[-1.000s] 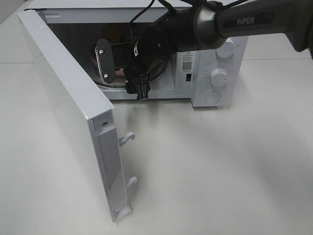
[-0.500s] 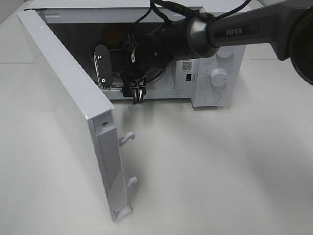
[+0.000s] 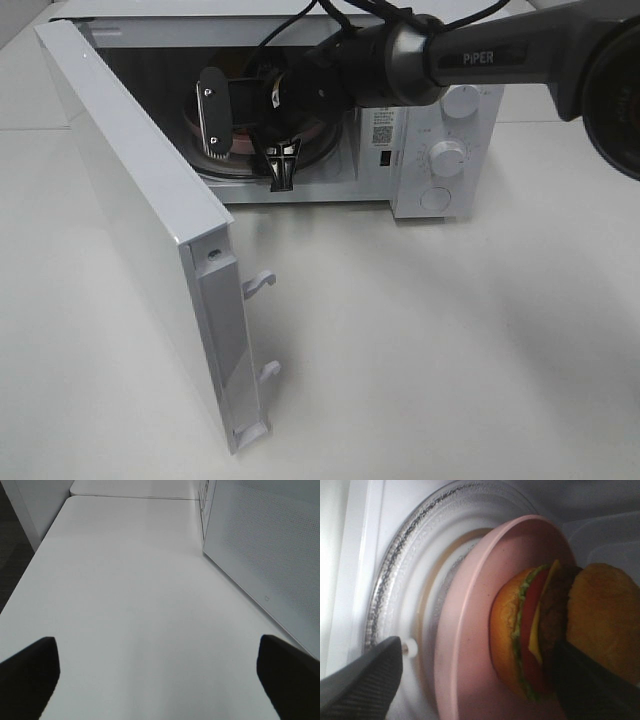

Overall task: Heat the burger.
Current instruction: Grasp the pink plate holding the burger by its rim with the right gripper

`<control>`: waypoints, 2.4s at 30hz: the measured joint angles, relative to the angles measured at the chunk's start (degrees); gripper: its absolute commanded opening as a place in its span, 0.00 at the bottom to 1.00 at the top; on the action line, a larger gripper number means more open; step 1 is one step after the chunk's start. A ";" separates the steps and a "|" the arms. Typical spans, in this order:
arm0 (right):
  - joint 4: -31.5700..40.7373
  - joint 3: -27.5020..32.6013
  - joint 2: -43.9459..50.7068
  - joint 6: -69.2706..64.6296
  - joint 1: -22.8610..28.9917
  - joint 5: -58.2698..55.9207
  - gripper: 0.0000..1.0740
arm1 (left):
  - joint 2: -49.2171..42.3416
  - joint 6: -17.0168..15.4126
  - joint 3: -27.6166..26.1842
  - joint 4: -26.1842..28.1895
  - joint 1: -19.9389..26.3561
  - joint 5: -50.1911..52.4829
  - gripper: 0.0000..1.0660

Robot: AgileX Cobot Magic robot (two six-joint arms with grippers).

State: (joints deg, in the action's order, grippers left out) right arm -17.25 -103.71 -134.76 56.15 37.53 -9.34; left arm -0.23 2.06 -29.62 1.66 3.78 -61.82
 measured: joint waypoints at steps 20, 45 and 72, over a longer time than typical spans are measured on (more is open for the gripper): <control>2.18 -1.55 -2.58 -3.32 -0.69 1.49 0.75 | 0.00 0.00 0.00 0.00 0.00 0.00 0.94; 10.83 -2.01 -3.15 -2.01 -0.69 0.92 0.72 | 0.00 0.00 0.00 0.00 0.00 0.00 0.94; 21.31 -2.23 -3.27 8.42 -0.40 -0.52 0.70 | 0.00 0.00 0.00 0.00 0.00 0.00 0.94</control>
State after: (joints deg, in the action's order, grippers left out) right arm 4.07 -105.94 -138.03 64.57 37.13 -9.85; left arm -0.23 2.06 -29.62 1.66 3.78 -61.82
